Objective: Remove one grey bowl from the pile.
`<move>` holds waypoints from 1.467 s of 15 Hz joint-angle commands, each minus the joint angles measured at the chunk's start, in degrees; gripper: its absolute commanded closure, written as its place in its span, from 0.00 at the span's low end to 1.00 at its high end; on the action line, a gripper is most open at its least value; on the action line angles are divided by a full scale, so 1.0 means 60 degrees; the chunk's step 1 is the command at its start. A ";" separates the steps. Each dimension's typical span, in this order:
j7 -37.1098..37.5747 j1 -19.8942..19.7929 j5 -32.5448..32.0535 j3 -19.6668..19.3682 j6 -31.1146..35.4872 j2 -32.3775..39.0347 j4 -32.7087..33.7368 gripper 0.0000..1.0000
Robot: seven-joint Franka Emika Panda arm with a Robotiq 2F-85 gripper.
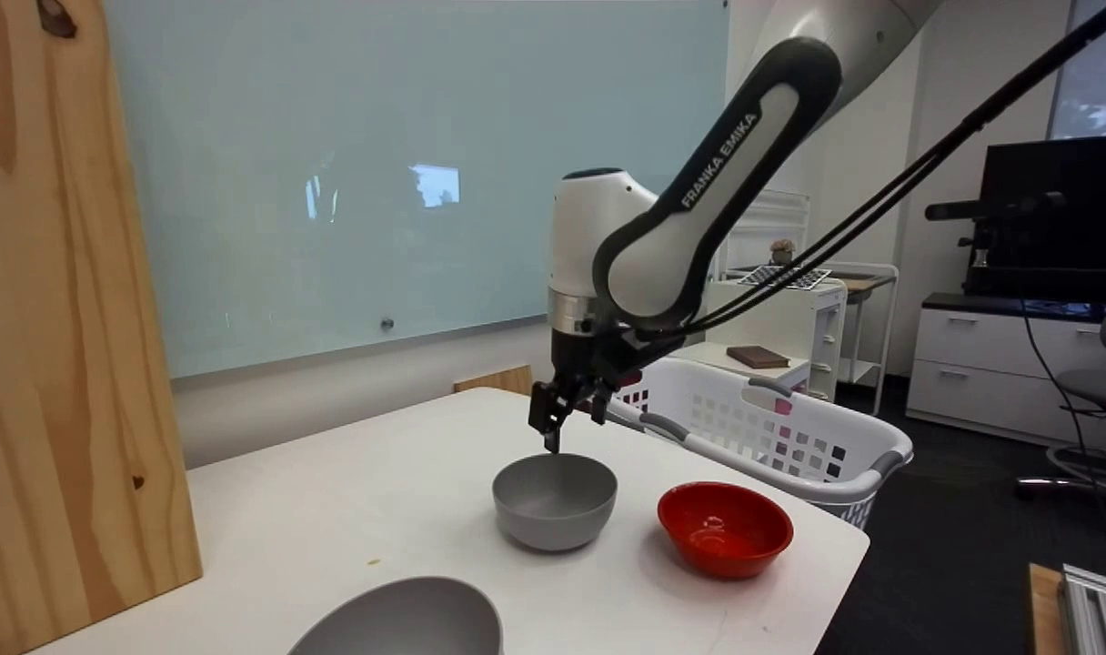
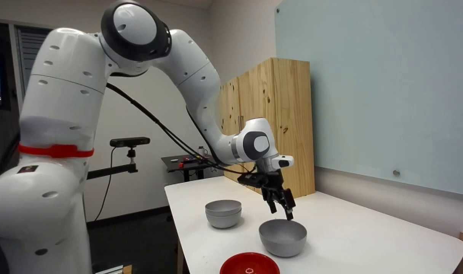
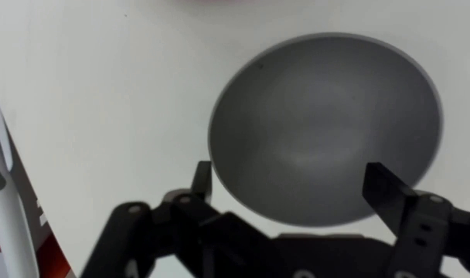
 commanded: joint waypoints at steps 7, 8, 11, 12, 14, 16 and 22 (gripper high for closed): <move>0.0206 0.0294 0.2166 0.1133 -0.5042 -0.2599 0.0330 0.00; 0.0203 0.0244 0.2190 0.1142 -0.5224 -0.2768 0.0294 0.00; 0.0129 0.0119 0.2217 0.1139 -0.5220 -0.3144 0.0158 0.00; 0.0054 0.0079 0.2278 0.1135 -0.5155 -0.3204 0.0121 0.00; 0.0266 0.0019 0.2327 0.1160 -0.5217 -0.3223 0.0130 0.00; 0.0151 -0.0003 0.2113 0.1193 -0.5283 -0.3130 0.0450 0.00; 0.0220 -0.0010 0.2151 0.1199 -0.5283 -0.3130 0.0441 0.00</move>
